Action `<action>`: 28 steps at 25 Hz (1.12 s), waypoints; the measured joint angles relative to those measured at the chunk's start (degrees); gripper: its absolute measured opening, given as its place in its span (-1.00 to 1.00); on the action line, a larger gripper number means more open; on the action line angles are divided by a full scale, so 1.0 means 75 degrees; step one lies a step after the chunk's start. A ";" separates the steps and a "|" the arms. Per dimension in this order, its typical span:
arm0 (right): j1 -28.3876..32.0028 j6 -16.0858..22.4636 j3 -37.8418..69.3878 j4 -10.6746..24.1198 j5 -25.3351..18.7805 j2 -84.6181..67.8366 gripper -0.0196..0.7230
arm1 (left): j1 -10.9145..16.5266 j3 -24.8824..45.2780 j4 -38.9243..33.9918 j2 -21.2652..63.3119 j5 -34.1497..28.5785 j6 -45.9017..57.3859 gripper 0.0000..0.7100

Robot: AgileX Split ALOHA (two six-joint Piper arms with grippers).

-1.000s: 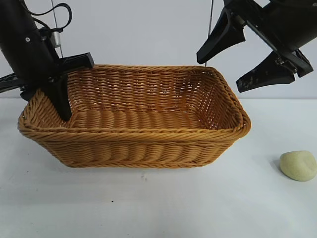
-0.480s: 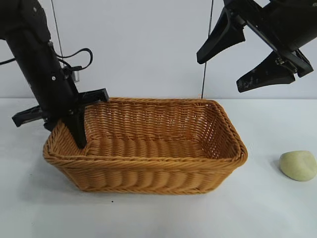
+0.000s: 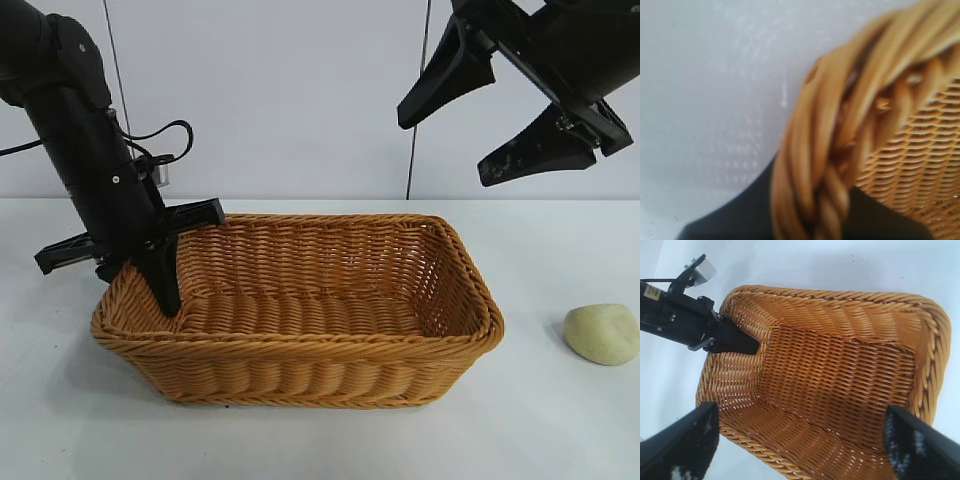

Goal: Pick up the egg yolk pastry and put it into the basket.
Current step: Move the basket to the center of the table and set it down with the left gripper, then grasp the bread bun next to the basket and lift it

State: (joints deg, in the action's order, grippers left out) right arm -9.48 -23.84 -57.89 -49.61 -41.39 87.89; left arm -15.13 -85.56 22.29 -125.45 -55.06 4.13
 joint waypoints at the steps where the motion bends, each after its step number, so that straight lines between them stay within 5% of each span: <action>1: 0.0000 0.0000 0.0000 0.0000 0.0000 0.0000 0.77 | 0.0000 -0.0015 0.0000 0.0051 -0.0011 0.0000 0.75; 13: 0.0000 0.0000 0.0000 0.0000 0.0000 0.0000 0.77 | 0.0115 -0.1783 -0.0700 0.1070 -0.1521 0.0000 0.89; 28: 0.0000 0.0000 0.0000 0.0000 0.0000 0.0000 0.77 | 0.1908 -0.2122 -0.2507 0.1182 -0.1892 0.0002 0.89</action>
State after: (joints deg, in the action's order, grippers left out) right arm -9.48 -23.84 -57.89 -49.61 -41.39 87.89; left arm -0.82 -101.47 3.49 -116.58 -69.25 4.15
